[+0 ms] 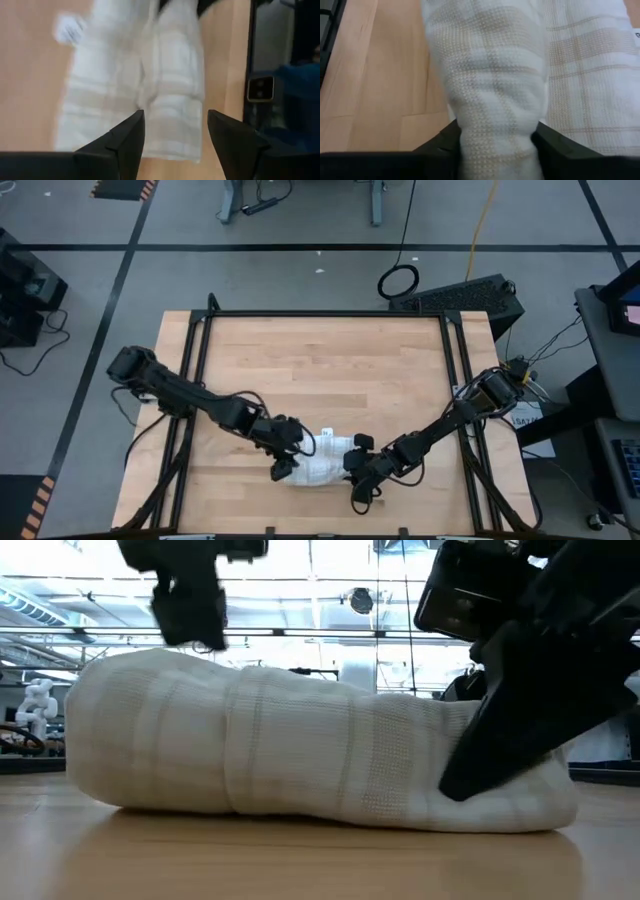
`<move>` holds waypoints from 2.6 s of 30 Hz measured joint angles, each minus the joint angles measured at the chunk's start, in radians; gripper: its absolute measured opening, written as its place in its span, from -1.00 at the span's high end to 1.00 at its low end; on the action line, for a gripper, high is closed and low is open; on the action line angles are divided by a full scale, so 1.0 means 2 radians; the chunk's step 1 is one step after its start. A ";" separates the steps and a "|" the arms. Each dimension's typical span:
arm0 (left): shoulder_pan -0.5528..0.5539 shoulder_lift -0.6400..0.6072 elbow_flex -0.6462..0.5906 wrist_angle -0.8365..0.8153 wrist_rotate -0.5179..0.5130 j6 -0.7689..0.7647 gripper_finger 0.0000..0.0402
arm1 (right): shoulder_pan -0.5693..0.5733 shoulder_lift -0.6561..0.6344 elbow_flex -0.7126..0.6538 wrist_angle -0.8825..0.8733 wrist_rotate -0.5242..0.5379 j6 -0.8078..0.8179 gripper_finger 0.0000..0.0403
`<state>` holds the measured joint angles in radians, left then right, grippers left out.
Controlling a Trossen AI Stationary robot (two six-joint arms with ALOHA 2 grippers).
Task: Roll towel into tight, uniform cylinder
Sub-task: Roll the white towel
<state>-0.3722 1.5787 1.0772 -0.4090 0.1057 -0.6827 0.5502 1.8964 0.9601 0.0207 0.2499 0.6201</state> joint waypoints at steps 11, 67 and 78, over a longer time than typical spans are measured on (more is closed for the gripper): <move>-0.084 -0.017 0.001 0.018 -0.211 0.047 -0.09 | -0.046 -0.001 0.000 0.010 -0.120 0.022 0.48; -0.093 0.082 0.025 0.085 -0.090 -0.023 -0.39 | -0.155 0.001 -0.001 0.013 -0.391 0.060 0.47; -0.111 0.096 0.024 0.092 -0.171 0.099 -0.92 | -0.155 0.001 -0.001 0.013 -0.390 0.064 0.47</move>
<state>-0.5933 1.7713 1.1255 -0.2241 -0.2365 -0.4840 0.2412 1.8980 0.9581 0.0475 -0.5305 0.7478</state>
